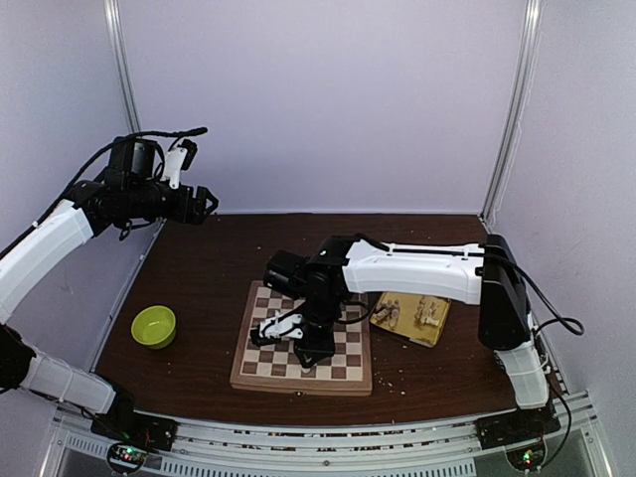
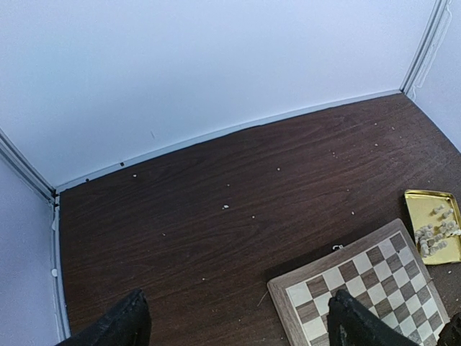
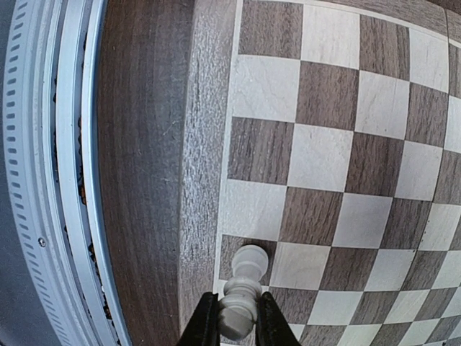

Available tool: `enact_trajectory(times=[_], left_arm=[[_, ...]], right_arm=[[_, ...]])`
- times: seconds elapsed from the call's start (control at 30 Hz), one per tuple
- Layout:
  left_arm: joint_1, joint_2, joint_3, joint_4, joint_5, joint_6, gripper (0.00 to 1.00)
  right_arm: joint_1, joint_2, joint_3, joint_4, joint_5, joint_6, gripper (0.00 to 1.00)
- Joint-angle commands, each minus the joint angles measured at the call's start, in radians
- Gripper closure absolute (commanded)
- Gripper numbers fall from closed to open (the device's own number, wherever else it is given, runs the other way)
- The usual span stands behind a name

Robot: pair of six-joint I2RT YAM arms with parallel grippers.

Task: Set up the chess pieces on the board
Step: Place the queen at d1.

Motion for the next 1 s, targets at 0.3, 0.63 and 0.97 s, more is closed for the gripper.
enact_trajectory(times=[0.3,0.63,0.97], left_arm=[[-0.001,0.003,-0.005,0.019,0.005,0.016,0.13],[0.000,0.004,-0.005,0.018,0.009,0.015,0.13],[-0.001,0.005,-0.005,0.018,0.012,0.015,0.13]], right_arm=[[0.017,0.025,0.021,-0.002,0.018,-0.004,0.99],[0.028,0.069,0.093,-0.031,0.022,-0.003,0.99],[0.029,0.088,0.129,-0.040,0.027,0.003,0.99]])
